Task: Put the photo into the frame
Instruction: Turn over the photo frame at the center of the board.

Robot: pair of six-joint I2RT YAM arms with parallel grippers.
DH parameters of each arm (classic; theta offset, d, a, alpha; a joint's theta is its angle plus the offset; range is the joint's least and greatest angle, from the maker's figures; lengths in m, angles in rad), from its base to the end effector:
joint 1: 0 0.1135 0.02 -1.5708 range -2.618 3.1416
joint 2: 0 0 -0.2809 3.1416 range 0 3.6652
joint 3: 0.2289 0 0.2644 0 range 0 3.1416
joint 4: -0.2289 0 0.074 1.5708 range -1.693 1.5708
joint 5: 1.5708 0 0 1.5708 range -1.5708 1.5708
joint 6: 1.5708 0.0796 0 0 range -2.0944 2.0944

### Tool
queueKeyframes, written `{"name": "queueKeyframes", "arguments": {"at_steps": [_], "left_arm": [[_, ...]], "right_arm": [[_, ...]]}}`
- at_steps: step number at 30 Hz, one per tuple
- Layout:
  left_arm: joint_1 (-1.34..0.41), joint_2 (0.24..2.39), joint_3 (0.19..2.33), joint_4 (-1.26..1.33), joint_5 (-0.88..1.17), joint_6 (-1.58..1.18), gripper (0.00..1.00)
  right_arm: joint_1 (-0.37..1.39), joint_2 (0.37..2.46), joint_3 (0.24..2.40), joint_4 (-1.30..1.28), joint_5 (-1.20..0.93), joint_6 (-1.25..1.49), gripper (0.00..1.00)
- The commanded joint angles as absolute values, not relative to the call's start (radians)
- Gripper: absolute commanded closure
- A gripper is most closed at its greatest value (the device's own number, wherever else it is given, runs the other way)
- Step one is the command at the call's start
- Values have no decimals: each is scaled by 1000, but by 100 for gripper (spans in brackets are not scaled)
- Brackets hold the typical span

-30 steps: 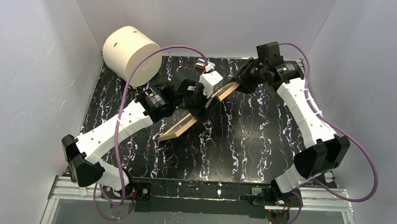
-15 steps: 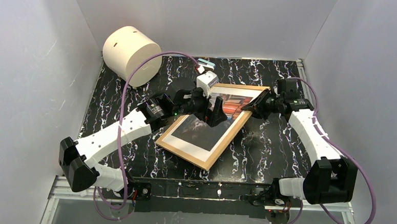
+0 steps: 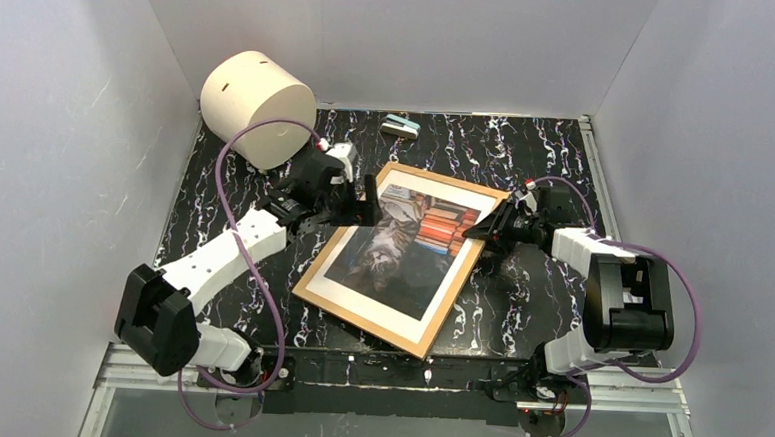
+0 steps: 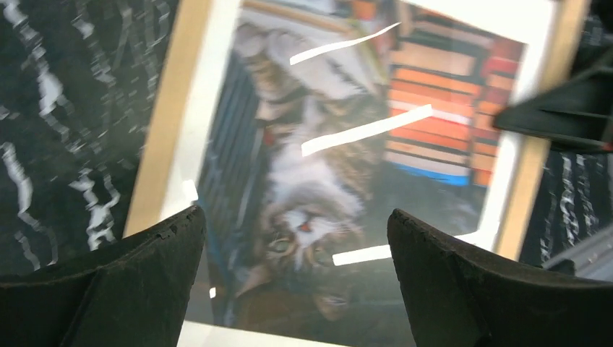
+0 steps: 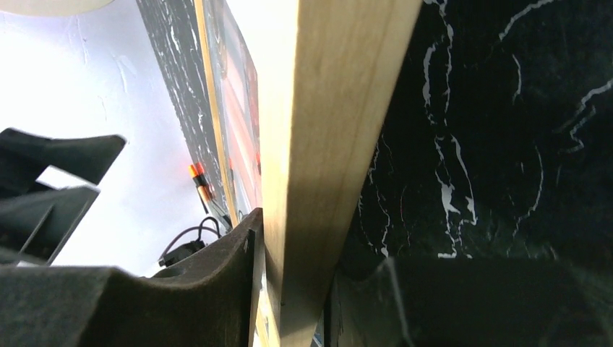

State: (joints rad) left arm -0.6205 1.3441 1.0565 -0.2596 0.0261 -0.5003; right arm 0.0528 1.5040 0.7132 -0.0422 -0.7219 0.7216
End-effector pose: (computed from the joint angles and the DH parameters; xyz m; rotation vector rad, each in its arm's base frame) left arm 0.2851 -0.2063 0.2918 0.1480 2.1915 -0.6801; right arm 0.3117 0.0691 0.1539 0.4674 2.4367 1.2166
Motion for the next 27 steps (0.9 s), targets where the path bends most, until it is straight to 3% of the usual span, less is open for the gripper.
{"name": "queueKeyframes", "arguments": {"at_steps": [1,6,15,19,25,27], "left_arm": [[-542,1339,1020,-357,58,-514,6],[-512,1291,955,-463,45,-575,6],[-508,1064,761,-645,14,-768,3],[-507,984,710,-730,46,-806,2],[-506,983,655,-803,128,-805,2],[-506,994,639,-798,153,-805,2]], "right_arm": [[52,1531,716,139,-790,660,64],[51,1504,685,182,-670,760,68],[51,1542,676,-57,-431,767,52],[51,1521,692,-163,-354,765,38],[51,1441,798,-470,-63,770,10],[51,1425,843,-534,17,754,8]]}}
